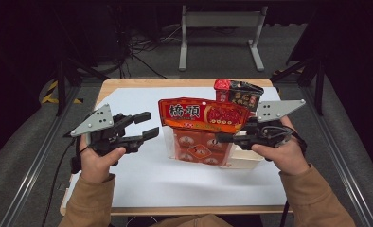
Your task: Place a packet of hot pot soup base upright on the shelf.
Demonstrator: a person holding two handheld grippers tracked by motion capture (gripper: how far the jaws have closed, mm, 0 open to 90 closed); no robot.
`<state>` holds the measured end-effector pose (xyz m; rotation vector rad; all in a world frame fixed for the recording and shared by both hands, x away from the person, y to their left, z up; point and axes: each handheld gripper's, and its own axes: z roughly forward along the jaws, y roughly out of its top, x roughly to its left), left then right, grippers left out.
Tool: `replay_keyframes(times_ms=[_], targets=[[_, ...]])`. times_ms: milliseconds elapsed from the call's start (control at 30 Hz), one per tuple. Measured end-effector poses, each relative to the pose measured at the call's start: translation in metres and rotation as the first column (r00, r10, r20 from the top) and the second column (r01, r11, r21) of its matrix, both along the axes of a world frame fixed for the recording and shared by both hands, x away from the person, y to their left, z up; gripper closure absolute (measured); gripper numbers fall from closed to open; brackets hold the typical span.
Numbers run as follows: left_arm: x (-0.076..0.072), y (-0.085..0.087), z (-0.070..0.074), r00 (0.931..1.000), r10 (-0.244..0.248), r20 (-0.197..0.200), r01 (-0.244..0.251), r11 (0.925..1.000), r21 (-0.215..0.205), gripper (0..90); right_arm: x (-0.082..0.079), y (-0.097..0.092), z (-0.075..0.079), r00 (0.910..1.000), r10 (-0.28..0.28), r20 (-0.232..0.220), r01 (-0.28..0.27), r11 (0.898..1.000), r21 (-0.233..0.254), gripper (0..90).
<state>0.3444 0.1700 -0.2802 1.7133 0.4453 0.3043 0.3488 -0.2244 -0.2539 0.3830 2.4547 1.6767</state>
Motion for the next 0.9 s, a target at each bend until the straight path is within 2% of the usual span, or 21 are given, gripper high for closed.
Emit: replay_keyframes(times_ms=[167,233,333,467,733,900], targets=[[0.006,0.002,-0.005,0.9997,0.023,-0.012,-0.023,0.9997,0.003,41.1,0.001,-0.004,0.009,0.9999,-0.012,0.007,0.012,1.0,-0.006,71.6],[0.01,0.002,-0.009,0.9991,0.041,-0.008,-0.041,0.9991,0.012,39.2,0.003,-0.008,0.014,0.9997,-0.018,0.015,0.019,1.0,-0.008,71.7],[0.016,0.003,-0.015,0.995,0.1,-0.001,-0.1,0.9946,0.029,34.6,0.004,-0.012,0.02,0.9992,-0.036,0.02,0.036,0.999,-0.006,71.7],[0.023,0.005,-0.022,0.9924,0.123,-0.009,-0.122,0.9919,0.034,31.7,0.007,-0.017,0.026,0.998,-0.055,0.03,0.055,0.998,-0.008,71.7],[0.031,0.007,-0.031,0.9904,0.134,-0.034,-0.132,0.9898,0.053,30.4,0.014,-0.031,0.031,0.9921,-0.117,0.045,0.118,0.993,-0.009,71.7],[0.035,0.006,-0.035,0.9892,0.139,-0.046,-0.136,0.9885,0.065,28.8,0.02,-0.04,0.032,0.9845,-0.166,0.057,0.167,0.986,-0.018,71.7]])
